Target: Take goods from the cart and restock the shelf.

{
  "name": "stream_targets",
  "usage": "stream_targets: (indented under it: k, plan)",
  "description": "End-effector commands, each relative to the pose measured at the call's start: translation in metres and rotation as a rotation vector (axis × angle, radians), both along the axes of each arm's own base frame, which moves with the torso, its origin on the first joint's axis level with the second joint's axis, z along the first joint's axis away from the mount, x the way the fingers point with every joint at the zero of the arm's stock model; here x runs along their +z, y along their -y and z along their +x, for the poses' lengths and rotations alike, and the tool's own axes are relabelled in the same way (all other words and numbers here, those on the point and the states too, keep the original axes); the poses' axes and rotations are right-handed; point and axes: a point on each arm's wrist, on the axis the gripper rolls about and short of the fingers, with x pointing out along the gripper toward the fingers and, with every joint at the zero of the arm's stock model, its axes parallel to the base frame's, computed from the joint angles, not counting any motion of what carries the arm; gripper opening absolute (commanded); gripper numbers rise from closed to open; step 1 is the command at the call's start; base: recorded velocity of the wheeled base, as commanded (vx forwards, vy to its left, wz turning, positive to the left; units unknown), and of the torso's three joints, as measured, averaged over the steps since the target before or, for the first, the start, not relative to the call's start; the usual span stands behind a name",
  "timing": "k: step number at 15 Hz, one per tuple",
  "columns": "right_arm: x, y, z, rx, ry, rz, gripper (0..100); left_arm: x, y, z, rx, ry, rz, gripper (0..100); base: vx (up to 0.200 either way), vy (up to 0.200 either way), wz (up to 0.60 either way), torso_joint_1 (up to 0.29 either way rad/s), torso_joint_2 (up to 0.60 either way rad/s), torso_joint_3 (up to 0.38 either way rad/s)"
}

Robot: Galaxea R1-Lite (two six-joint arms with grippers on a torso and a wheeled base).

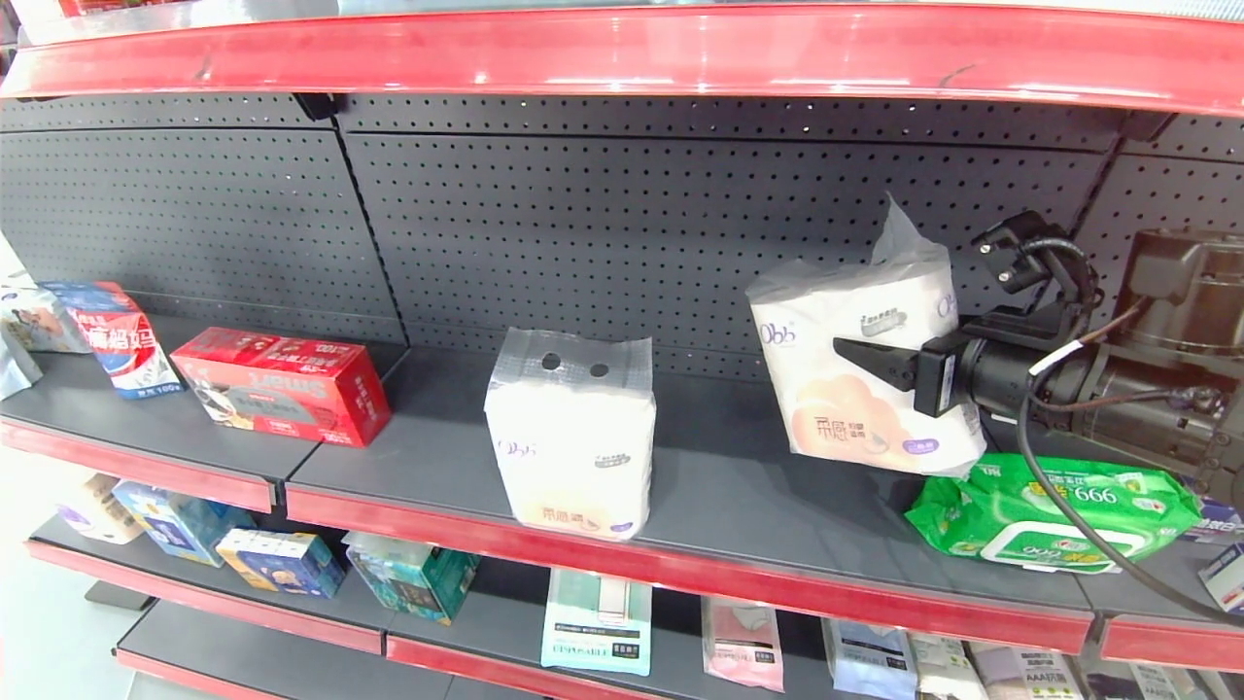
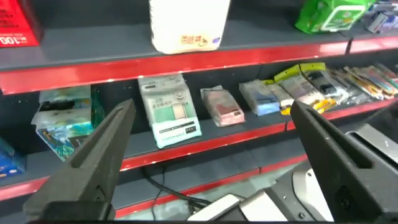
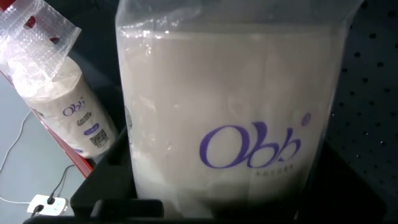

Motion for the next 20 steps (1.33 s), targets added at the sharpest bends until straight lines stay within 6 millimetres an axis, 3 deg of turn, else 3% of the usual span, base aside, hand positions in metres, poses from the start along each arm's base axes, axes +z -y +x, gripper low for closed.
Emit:
stream_targets:
  k: [1,6,7,13,16,20]
  plan:
    - [0.001,0.000,-0.001,0.002,0.007,-0.001,0,0.000,0.000,0.000,0.032,0.007,0.003,100,0.000,0.000,0.00,0.000,0.00,0.000]
    - [0.003,0.000,0.001,0.000,0.011,0.000,0,-0.003,-0.009,0.002,0.542,0.062,-0.020,100,0.000,0.000,0.00,0.000,0.00,0.000]
    - [0.002,0.000,0.000,0.000,0.010,-0.001,0,-0.003,-0.010,0.003,0.580,0.052,-0.015,100,0.000,0.000,0.00,0.000,0.00,0.000]
    - [0.001,0.000,0.001,-0.003,0.006,-0.004,0,-0.004,-0.008,0.004,0.446,0.063,0.001,100,0.000,0.000,0.00,0.000,0.00,0.000]
    - [0.000,0.000,0.002,-0.001,0.002,-0.003,0,-0.006,-0.011,0.004,0.608,0.104,-0.001,100,0.000,0.000,0.00,0.000,0.00,0.000]
    - [-0.002,-0.001,0.003,-0.001,-0.004,-0.004,0,-0.007,-0.013,0.004,0.679,0.110,0.003,100,0.000,0.000,0.00,0.000,0.00,0.000]
